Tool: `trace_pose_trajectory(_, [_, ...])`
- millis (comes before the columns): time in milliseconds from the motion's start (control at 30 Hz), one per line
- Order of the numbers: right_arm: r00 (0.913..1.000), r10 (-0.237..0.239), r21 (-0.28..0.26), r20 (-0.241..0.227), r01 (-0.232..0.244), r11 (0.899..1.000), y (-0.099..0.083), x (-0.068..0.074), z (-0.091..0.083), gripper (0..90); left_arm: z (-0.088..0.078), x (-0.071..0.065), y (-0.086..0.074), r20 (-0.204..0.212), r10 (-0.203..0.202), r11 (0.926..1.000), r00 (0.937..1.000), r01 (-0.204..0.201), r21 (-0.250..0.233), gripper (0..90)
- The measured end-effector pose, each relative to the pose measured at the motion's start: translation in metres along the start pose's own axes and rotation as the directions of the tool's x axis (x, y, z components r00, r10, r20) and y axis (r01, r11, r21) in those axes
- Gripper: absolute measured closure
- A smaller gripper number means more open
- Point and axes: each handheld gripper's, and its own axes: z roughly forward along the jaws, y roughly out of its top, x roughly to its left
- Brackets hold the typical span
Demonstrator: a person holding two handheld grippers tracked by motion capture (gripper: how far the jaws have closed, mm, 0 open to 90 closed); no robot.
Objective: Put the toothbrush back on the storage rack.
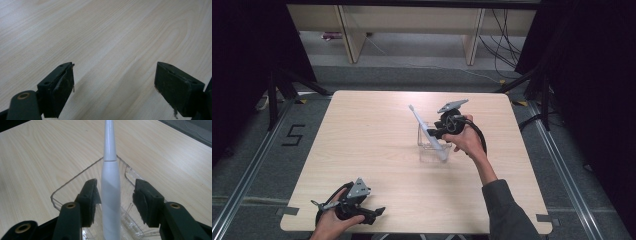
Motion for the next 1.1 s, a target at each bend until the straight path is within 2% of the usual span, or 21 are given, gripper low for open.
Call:
trace_pose_trajectory(33, [0.9996, -0.028, 0.006, 0.002, 0.028, 1.000, 0.000, -0.002, -0.001, 51.8, 0.000, 0.000, 0.000, 0.007, -0.003, 1.0000, 1.0000, 0.003, -0.002, 15.4])
trace_pose_trajectory(67, [0.9999, -0.017, -0.002, -0.003, 0.017, 1.000, -0.001, -0.001, -0.001, 51.8, 0.000, 0.000, 0.000, 0.008, -0.003, 1.0000, 1.0000, 0.003, -0.002, 15.4])
trace_pose_trajectory(100, [0.9994, -0.034, -0.009, 0.008, 0.034, 0.999, 0.000, -0.003, -0.002, 51.5, 0.000, 0.000, 0.000, 0.007, -0.004, 1.0000, 1.0000, 0.004, -0.002, 15.4])
trace_pose_trajectory(133, [1.0000, 0.001, 0.009, 0.002, -0.001, 1.000, 0.000, 0.000, -0.004, 50.6, 0.000, 0.000, 0.000, 0.007, -0.003, 1.0000, 1.0000, 0.003, -0.001, 15.4])
trace_pose_trajectory(167, [0.9997, -0.022, -0.013, 0.009, 0.022, 1.000, 0.000, -0.001, -0.003, 49.6, 0.000, 0.000, 0.000, 0.007, -0.003, 1.0000, 1.0000, 0.003, -0.001, 15.4])
trace_pose_trajectory(267, [0.9999, 0.002, -0.006, -0.014, -0.002, 1.000, 0.001, 0.000, -0.007, 46.3, 0.000, 0.000, 0.000, 0.007, -0.004, 1.0000, 1.0000, 0.004, -0.002, 15.4])
trace_pose_trajectory(333, [1.0000, 0.005, -0.008, -0.001, -0.005, 1.000, 0.001, 0.000, -0.009, 44.7, 0.000, 0.000, 0.000, 0.007, -0.004, 1.0000, 1.0000, 0.004, -0.003, 15.4])
trace_pose_trajectory(367, [1.0000, 0.001, -0.035, -0.001, -0.001, 0.999, 0.001, 0.001, -0.007, 44.1, 0.000, 0.000, 0.000, 0.007, -0.004, 1.0000, 1.0000, 0.004, -0.003, 15.4])
trace_pose_trajectory(533, [0.9996, 0.027, -0.032, -0.001, -0.027, 0.999, 0.002, 0.002, -0.015, 39.9, 0.000, 0.000, 0.000, 0.006, -0.004, 1.0000, 1.0000, 0.004, -0.003, 15.4])
trace_pose_trajectory(567, [1.0000, 0.003, -0.042, -0.001, -0.003, 0.999, 0.002, 0.001, -0.015, 39.6, 0.000, 0.000, 0.000, 0.007, -0.004, 1.0000, 1.0000, 0.004, -0.002, 15.4])
trace_pose_trajectory(600, [0.9997, 0.023, -0.039, 0.001, -0.023, 0.999, 0.002, 0.002, -0.017, 39.1, 0.000, 0.000, 0.000, 0.006, -0.003, 1.0000, 1.0000, 0.003, -0.002, 15.4])
trace_pose_trajectory(700, [0.9998, 0.018, -0.050, 0.003, -0.018, 0.999, 0.002, 0.003, -0.020, 37.9, 0.000, 0.000, 0.000, 0.006, -0.002, 1.0000, 1.0000, 0.002, 0.000, 15.4])
trace_pose_trajectory(733, [1.0000, 0.001, -0.059, 0.006, -0.001, 0.998, 0.002, 0.002, -0.020, 37.8, 0.000, 0.000, 0.000, 0.006, -0.003, 1.0000, 1.0000, 0.003, 0.000, 15.4])
trace_pose_trajectory(767, [0.9998, 0.021, -0.063, -0.005, -0.021, 0.998, 0.001, 0.003, -0.021, 37.6, 0.000, 0.000, 0.000, 0.006, -0.003, 1.0000, 1.0000, 0.003, -0.001, 15.4])
trace_pose_trajectory(833, [0.9999, 0.004, -0.066, 0.012, -0.003, 0.998, 0.001, 0.003, -0.022, 37.0, 0.000, 0.000, 0.000, 0.006, -0.003, 1.0000, 1.0000, 0.003, -0.002, 15.4])
trace_pose_trajectory(900, [0.9994, 0.033, -0.064, -0.009, -0.033, 0.997, 0.000, 0.004, -0.023, 36.8, 0.000, 0.000, 0.000, 0.006, -0.003, 1.0000, 1.0000, 0.003, -0.001, 15.4])
trace_pose_trajectory(933, [1.0000, 0.002, -0.069, 0.010, -0.001, 0.998, 0.000, 0.003, -0.023, 36.5, 0.000, 0.000, 0.000, 0.006, -0.003, 1.0000, 1.0000, 0.003, -0.001, 15.4])
trace_pose_trajectory(967, [0.9997, 0.022, -0.063, 0.009, -0.021, 0.998, -0.001, 0.004, -0.024, 36.3, 0.000, 0.000, 0.000, 0.006, -0.003, 1.0000, 1.0000, 0.003, 0.000, 15.4])
trace_pose_trajectory(1033, [0.9999, 0.007, -0.076, 0.010, -0.006, 0.997, -0.002, 0.004, -0.025, 36.2, 0.000, 0.000, 0.000, 0.006, -0.001, 1.0000, 1.0000, 0.001, 0.001, 15.4])
trace_pose_trajectory(1067, [0.9996, 0.029, -0.077, 0.002, -0.029, 0.997, -0.003, 0.005, -0.026, 36.2, 0.000, 0.000, 0.000, 0.006, -0.001, 1.0000, 1.0000, 0.001, 0.002, 15.4])
trace_pose_trajectory(1100, [0.9999, 0.008, -0.075, 0.011, -0.007, 0.997, -0.003, 0.003, -0.027, 36.0, 0.000, 0.000, 0.000, 0.005, -0.003, 1.0000, 1.0000, 0.003, 0.001, 15.4])
